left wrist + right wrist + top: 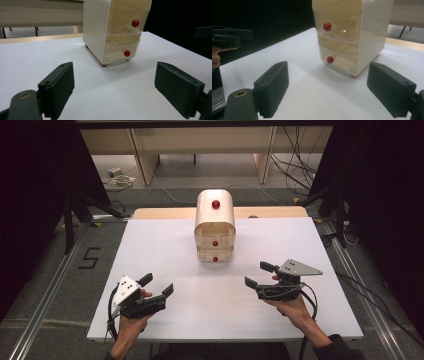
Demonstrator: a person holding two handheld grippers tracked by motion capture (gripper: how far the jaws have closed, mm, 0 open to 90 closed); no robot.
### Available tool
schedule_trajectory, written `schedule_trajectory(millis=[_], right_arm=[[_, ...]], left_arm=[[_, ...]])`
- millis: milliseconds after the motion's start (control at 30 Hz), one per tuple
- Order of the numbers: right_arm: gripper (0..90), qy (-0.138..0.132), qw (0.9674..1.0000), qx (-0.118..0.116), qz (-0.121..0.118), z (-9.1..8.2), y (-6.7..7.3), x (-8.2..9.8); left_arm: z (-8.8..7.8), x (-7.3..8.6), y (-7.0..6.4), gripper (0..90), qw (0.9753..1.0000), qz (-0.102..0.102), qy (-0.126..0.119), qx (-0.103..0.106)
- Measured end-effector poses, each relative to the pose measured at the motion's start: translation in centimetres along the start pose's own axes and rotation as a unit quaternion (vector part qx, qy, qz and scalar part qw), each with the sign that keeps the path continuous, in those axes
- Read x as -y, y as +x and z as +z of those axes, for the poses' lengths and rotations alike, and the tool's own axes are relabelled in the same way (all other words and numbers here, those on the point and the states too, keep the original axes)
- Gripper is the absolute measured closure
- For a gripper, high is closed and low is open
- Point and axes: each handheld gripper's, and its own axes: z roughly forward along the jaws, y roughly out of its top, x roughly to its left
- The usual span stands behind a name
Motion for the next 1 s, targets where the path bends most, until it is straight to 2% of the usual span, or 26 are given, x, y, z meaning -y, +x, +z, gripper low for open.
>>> schedule_trajectory(millis=[433,1000], right_arm=[[18.4,0.005,0.9999,0.001,-0.01,-0.5,0.5,0.4],[18.4,0.009,0.9999,0.0,-0.007,-1.1,0.8,1.1]], left_arm=[[0.0,0.1,0.0,15.5,1.0,0.001,0.002,0.0],[-0.3,0.2,0.0,15.4,1.0,0.003,0.005,0.003]])
